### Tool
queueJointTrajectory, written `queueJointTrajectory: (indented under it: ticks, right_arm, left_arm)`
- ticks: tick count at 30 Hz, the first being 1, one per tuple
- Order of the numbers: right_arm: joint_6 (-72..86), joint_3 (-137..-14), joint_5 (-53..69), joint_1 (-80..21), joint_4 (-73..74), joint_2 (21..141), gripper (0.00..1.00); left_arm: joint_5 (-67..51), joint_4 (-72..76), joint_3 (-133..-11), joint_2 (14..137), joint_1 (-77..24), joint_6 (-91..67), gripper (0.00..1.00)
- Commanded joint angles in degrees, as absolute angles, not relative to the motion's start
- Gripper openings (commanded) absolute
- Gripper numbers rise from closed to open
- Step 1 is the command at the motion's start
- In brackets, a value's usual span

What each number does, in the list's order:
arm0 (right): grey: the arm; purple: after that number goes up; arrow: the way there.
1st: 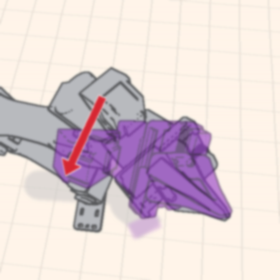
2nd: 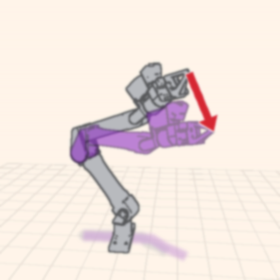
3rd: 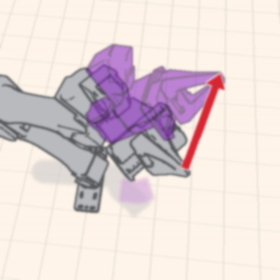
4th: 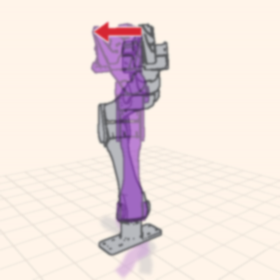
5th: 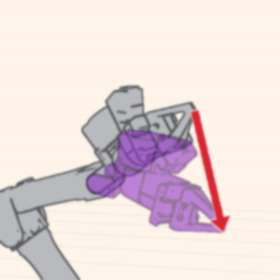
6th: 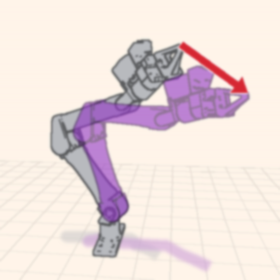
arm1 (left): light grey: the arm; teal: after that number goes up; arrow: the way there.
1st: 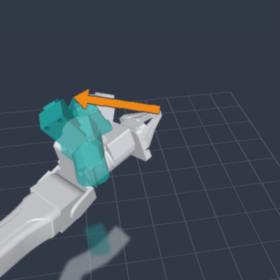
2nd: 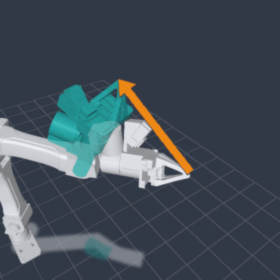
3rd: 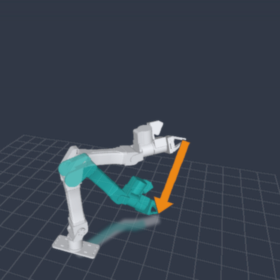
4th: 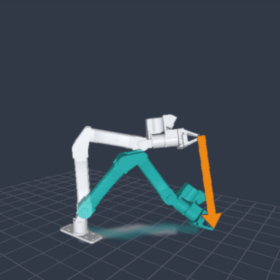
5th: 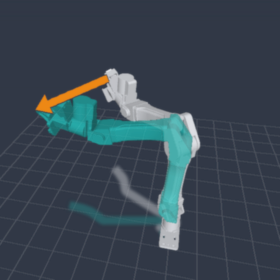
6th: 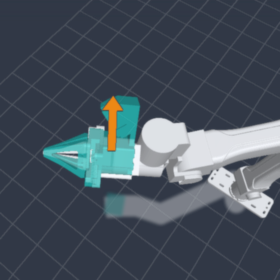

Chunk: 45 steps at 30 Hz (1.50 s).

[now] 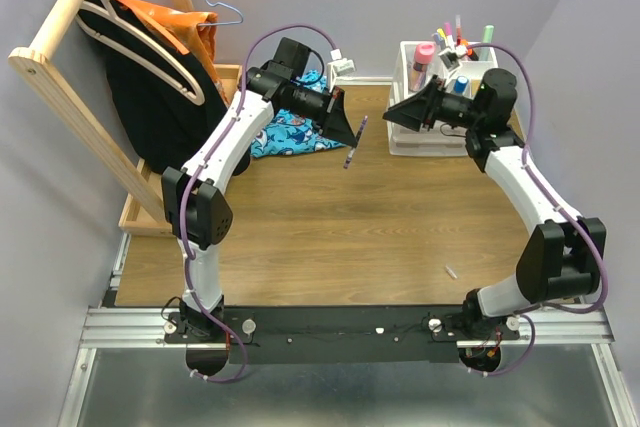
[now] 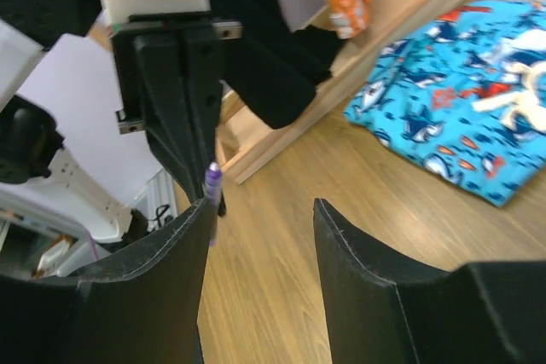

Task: Sort the stationery into containers
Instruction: Pick up the pen from the center of the board.

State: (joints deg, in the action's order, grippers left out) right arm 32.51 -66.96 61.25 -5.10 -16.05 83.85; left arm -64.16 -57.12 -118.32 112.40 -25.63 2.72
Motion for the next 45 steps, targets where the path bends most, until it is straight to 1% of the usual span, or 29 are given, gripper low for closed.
queueJointTrajectory:
  ticks: [1,10,16,26,29,34,35,37,38,40,41,42,44,45]
  right_arm:
    - [30.42,-70.58,63.64,-9.22,-17.32,85.69,0.59]
    - [28.3,-70.05,62.93,-11.25,-16.26,85.52,0.59]
    - [31.37,-70.05,62.49,-12.3,-20.13,86.48,0.58]
    - [34.89,-70.4,61.61,-13.97,-22.85,87.98,0.52]
    - [35.42,-70.49,61.17,-14.24,-23.12,88.5,0.46]
    - [36.3,-70.49,60.82,-14.33,-23.99,89.03,0.43]
    - [36.47,-70.58,60.91,-14.41,-24.26,89.03,0.37]
    - [36.47,-71.01,60.91,-14.5,-24.87,89.21,0.29]
    - [36.39,-71.1,60.91,-14.5,-24.87,89.38,0.22]
    - [36.39,-71.28,61.0,-14.59,-24.96,89.21,0.16]
    - [36.3,-71.37,60.65,-14.59,-24.96,89.12,0.11]
    - [36.04,-71.28,60.38,-14.59,-24.7,89.03,0.1]
    - [35.42,-71.45,59.86,-14.59,-24.17,88.77,0.07]
    - [34.9,-71.54,59.77,-14.5,-23.65,88.68,0.06]
  left_arm:
    - [-73.47,-45.45,-118.48,113.03,-25.49,-10.18,0.0]
    - [-74.71,-40.96,-117.33,113.03,-25.31,-15.11,0.0]
    - [-74.88,-39.73,-116.54,113.12,-25.31,-16.35,0.0]
    - [-74.97,-38.5,-115.84,112.94,-25.49,-17.31,0.0]
    - [-75.06,-38.14,-115.84,113.03,-25.66,-17.58,0.0]
    - [-75.5,-37.44,-115.84,113.11,-26.02,-18.19,0.0]
    - [-75.32,-37.44,-115.67,113.03,-26.1,-18.19,0.0]
    - [-75.41,-37.35,-115.49,113.11,-26.19,-18.37,0.0]
    - [-75.32,-37.35,-115.4,113.2,-26.19,-18.37,0.0]
    - [-74.45,-37.35,-115.4,113.38,-26.19,-18.63,0.0]
    - [-74.18,-37.27,-115.31,113.38,-26.19,-19.33,0.04]
    - [-74.27,-37.18,-115.14,113.47,-26.19,-19.25,0.11]
    - [-74.18,-37.44,-114.87,113.29,-26.19,-18.9,0.2]
    - [-74.01,-37.96,-114.87,113.2,-26.19,-18.29,0.3]
